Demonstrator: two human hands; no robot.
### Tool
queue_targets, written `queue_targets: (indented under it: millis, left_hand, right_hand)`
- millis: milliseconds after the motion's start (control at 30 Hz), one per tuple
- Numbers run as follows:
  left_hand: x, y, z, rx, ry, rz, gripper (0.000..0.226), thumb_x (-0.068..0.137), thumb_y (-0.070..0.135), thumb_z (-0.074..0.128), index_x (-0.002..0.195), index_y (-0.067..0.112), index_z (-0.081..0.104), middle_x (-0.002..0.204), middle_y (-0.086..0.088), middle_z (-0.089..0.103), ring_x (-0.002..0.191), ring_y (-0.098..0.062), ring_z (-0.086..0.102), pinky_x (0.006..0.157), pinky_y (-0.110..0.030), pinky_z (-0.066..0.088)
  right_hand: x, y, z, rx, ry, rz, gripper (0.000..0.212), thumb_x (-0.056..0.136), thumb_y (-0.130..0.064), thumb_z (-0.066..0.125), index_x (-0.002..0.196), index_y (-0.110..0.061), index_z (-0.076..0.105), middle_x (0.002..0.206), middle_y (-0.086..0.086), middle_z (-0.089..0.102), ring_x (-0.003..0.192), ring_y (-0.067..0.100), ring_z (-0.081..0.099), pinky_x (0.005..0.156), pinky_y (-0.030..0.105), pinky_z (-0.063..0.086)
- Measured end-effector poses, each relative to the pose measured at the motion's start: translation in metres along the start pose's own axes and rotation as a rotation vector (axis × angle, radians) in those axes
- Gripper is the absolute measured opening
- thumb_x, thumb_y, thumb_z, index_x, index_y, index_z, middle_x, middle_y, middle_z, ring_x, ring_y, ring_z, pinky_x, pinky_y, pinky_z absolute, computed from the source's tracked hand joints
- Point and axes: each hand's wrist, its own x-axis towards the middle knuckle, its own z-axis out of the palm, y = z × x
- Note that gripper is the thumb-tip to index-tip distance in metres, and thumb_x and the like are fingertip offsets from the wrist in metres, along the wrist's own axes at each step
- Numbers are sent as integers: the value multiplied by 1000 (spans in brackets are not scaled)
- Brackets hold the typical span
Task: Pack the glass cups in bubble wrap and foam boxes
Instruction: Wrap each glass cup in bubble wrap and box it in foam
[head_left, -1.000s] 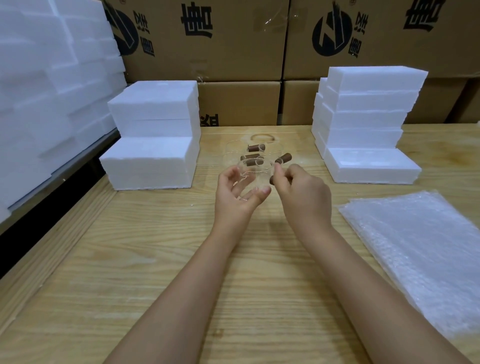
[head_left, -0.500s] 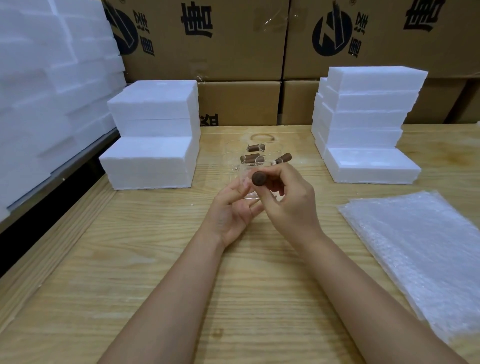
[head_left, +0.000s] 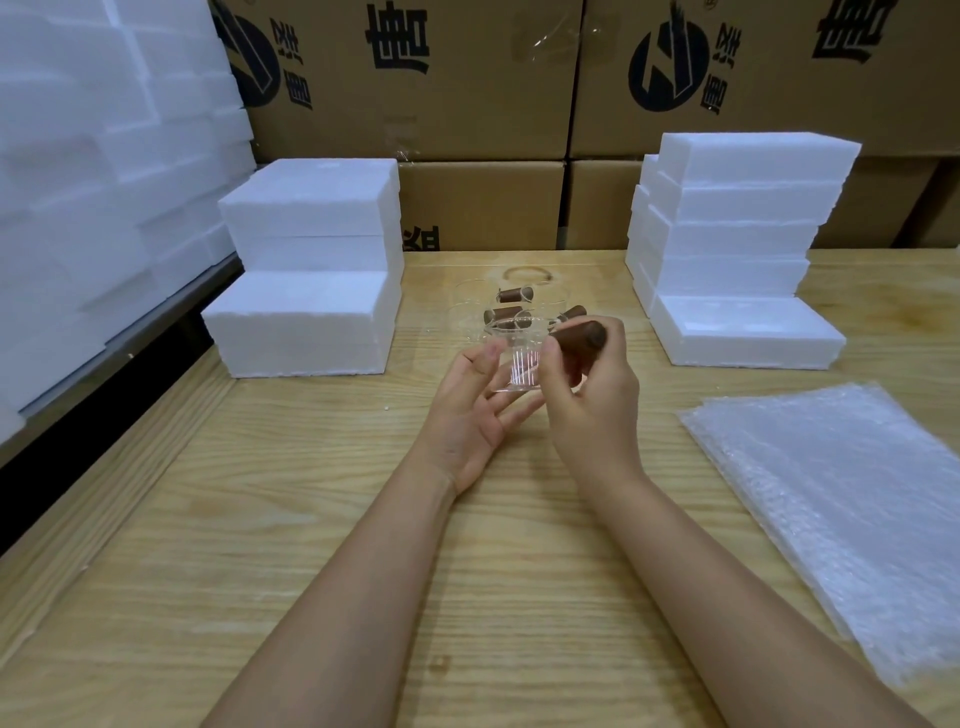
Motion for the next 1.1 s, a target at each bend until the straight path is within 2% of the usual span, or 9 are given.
queue_targets:
  millis: [167, 267, 300, 400, 533, 667, 833, 967, 1100]
  left_hand:
    - [-1, 2, -3, -8, 24, 45, 98, 39, 50, 94, 117, 11, 49, 117, -18, 67, 103, -31, 68, 81, -39, 59]
    - [-2, 3, -3, -4, 46, 81, 87, 36, 38, 98, 104, 14, 50, 99, -15, 71, 93, -31, 70, 82, -40, 59]
    - [-3, 2, -3, 32, 62, 91, 81, 40, 33, 98, 104, 14, 51, 98, -14, 71, 90, -29, 70, 79, -38, 60]
    - [-3, -2, 0, 174, 144, 138, 54, 61, 15, 83, 105, 16, 52, 102, -12, 66, 88, -23, 69, 78, -33, 59]
    - [-3, -3, 1, 288, 165, 204, 61, 61, 12, 84, 115, 17, 56, 102, 1, 70, 90, -12, 71, 72, -24, 54]
    - [-3, -4, 0, 298, 119, 242, 57, 59, 11, 81, 113, 12, 61, 106, 3, 69, 102, -21, 70, 76, -25, 55]
    - [-3, -5, 0, 461, 85, 305, 60, 57, 4, 87, 109, 17, 59, 111, 8, 66, 109, -16, 66, 84, -28, 55]
    - [-7, -6, 1, 644, 51, 363, 64, 62, 10, 82, 117, 27, 55, 121, 8, 62, 118, -10, 60, 101, -30, 47]
    - [-7, -6, 0, 863, -12, 462, 70, 68, 0, 83, 124, 28, 51, 128, 8, 59, 125, -7, 53, 108, -32, 41]
  right_hand:
    - [2, 5, 0, 158, 2, 115, 14, 88, -21, 57, 89, -32, 50, 77, -18, 63, 78, 10, 64, 72, 17, 47]
    - [5, 12, -2, 270, 22, 258, 6, 90, -20, 58, 88, -24, 54, 75, -11, 63, 82, 21, 66, 82, 35, 53]
    - [7, 14, -3, 308, 30, 307, 7, 92, -15, 57, 87, -20, 55, 72, -11, 62, 76, 16, 64, 83, 37, 53]
    - [9, 19, -4, 442, 64, 465, 13, 95, -6, 53, 85, -14, 56, 70, -2, 57, 60, 3, 55, 67, 22, 53]
    - [9, 22, -7, 578, 56, 603, 14, 95, -11, 53, 81, -13, 56, 57, -5, 53, 55, 5, 48, 62, 25, 49]
    - [9, 23, -9, 641, 84, 659, 25, 93, -31, 59, 74, -14, 57, 56, -2, 52, 52, 7, 48, 54, 21, 48]
    - [11, 24, -9, 792, 112, 787, 22, 95, -19, 57, 76, -8, 54, 58, 3, 50, 52, 11, 46, 52, 26, 53]
    - [12, 26, -9, 877, 116, 861, 21, 93, -10, 54, 72, -4, 54, 60, 7, 47, 60, 16, 45, 75, 43, 59]
    - [12, 28, -12, 983, 124, 930, 20, 89, -6, 48, 70, -7, 50, 63, 7, 47, 58, 14, 49, 72, 40, 60]
